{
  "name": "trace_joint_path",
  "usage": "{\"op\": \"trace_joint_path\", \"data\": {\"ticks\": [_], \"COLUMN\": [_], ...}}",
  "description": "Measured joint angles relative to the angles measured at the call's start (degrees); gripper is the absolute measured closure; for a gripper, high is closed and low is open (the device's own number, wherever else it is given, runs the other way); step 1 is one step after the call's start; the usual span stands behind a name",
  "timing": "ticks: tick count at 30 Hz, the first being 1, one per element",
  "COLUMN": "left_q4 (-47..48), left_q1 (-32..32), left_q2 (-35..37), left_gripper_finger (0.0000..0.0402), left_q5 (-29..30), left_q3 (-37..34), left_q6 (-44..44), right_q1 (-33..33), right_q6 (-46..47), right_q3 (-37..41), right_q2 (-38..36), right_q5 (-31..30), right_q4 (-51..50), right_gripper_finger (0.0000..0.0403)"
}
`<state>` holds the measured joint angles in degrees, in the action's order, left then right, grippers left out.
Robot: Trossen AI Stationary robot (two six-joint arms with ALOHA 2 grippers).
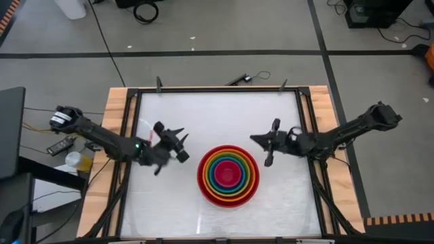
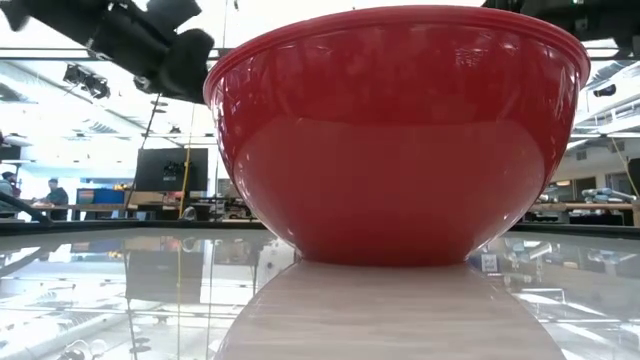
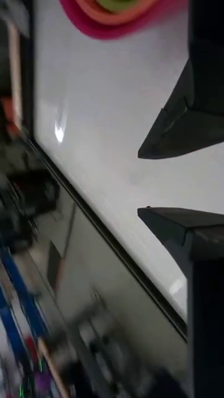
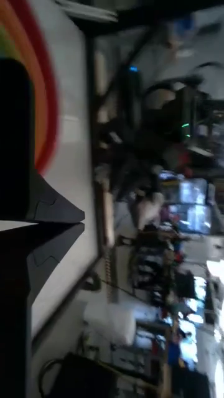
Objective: Nest bowls inside each other
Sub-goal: Return to Home Position
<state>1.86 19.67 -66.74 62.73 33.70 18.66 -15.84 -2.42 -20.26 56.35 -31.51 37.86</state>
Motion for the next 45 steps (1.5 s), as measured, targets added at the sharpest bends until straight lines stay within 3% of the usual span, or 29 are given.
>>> {"op": "trace_joint_path", "data": {"ticks": [2,6,8,10,14,20,29,33,40,45], "left_q4": [-10.7,-31.6,-35.2,-33.8,-26.3,-12.6,-21.9,-18.5,-17.8,-13.7], "left_q1": [-3.5,-12.1,-16.4,-19.3,-22.8,-23.8,-21.7,-21.7,-21.8,-21.7], "left_q2": [3.7,9.1,11.7,14.6,22.7,37.1,46.4,49.3,55.4,57.8], "left_gripper_finger": [0.0274,0.0292,0.0300,0.0307,0.0319,0.0329,0.0342,0.0350,0.0362,0.0363], "left_q5": [-7.7,-32.5,-40.7,-44.0,-44.8,-45.5,-47.0,-47.6,-48.2,-50.0], "left_q3": [-3.8,-10.4,-11.6,-12.4,-13.0,-13.1,-27.1,-27.2,-26.8,-26.8], "left_q6": [-9.2,-22.3,-23.1,-23.4,-26.7,-24.6,-21.6,-21.0,-28.6,-27.6], "right_q1": [2.0,4.7,4.7,4.1,2.4,1.3,1.8,2.1,2.2,2.1], "right_q6": [-0.1,-0.2,-0.6,-1.8,-1.6,3.9,3.7,4.8,5.1,5.7], "right_q3": [0.5,0.9,0.9,0.9,0.9,0.9,0.9,0.9,0.9,1.0], "right_q2": [-3.0,-9.7,-13.7,-18.4,-28.7,-40.0,-44.3,-44.8,-49.8,-53.7], "right_q5": [2.4,10.0,10.9,9.7,6.1,9.0,7.5,5.6,4.6,5.2], "right_q4": [1.0,-2.0,-3.7,-8.2,-18.8,-30.1,-41.2,-41.0,-41.7,-44.8], "right_gripper_finger": [0.0390,0.0397,0.0396,0.0398,0.0399,0.0400,0.0400,0.0400,0.0400,0.0400]}}
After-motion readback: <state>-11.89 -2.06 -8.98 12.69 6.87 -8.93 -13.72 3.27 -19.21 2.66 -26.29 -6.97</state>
